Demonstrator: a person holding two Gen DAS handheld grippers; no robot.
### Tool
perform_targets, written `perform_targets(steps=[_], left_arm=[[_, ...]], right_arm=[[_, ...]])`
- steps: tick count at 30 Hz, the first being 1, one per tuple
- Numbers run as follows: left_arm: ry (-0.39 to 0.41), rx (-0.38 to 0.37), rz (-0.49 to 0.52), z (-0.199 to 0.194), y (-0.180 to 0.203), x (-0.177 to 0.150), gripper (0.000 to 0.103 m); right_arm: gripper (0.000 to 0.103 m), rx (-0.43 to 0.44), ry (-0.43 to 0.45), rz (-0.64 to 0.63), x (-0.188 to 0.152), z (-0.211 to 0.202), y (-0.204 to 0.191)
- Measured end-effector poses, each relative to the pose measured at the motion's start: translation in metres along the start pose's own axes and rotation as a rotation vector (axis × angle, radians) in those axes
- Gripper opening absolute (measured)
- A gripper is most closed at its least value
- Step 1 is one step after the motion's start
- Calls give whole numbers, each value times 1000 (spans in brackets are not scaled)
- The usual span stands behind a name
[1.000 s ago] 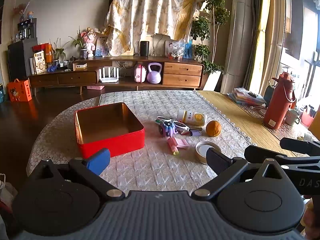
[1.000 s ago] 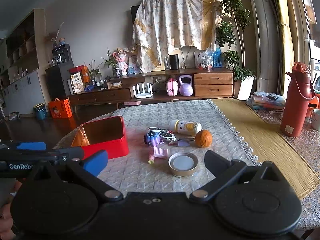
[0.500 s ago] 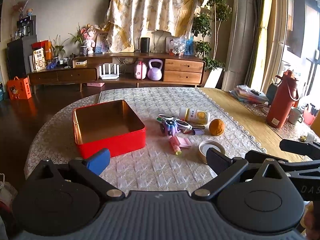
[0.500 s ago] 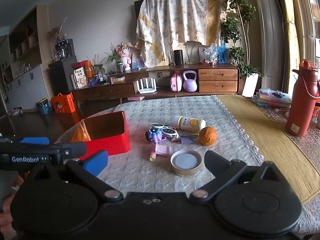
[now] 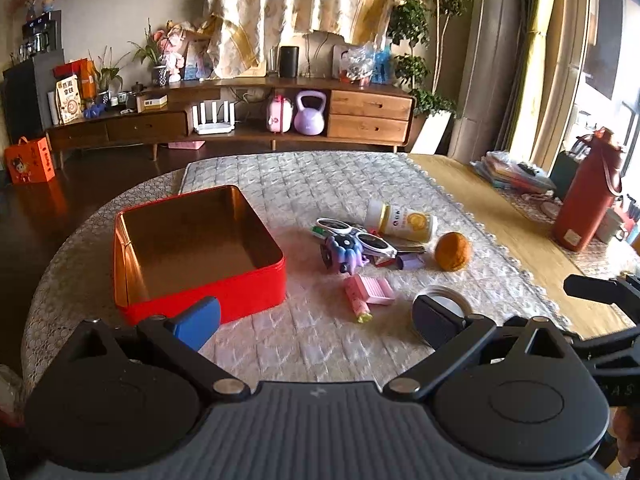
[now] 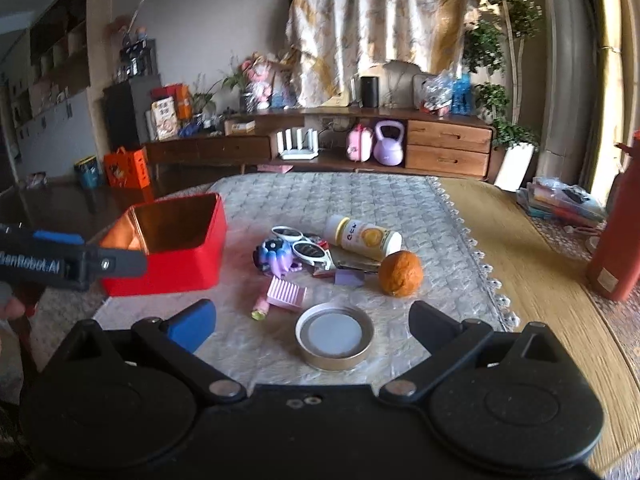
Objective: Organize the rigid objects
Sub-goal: 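Close left tool on the purple-blue toy while right tool grasps the round metal lid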
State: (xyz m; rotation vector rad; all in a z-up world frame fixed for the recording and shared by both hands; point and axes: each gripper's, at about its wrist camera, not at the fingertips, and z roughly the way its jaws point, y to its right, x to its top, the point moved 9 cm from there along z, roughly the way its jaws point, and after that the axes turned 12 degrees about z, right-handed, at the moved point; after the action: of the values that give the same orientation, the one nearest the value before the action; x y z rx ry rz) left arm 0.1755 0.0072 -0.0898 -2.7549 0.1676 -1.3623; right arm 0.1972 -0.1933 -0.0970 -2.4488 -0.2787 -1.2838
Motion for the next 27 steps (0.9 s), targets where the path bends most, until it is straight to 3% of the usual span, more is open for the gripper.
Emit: perform_targets(steps=[5,14,27], left_arm=[[-43,-9,-6,35,3,1,103],[-116,-91,60,102,36,5,103],[-122,-19,40,167,29,36,102]], right_arm=[[103,10,-52,-32,-7,25,12],[99,29,-161,-52,-23,72,30],[96,51,-180,-68,-26,96,31]])
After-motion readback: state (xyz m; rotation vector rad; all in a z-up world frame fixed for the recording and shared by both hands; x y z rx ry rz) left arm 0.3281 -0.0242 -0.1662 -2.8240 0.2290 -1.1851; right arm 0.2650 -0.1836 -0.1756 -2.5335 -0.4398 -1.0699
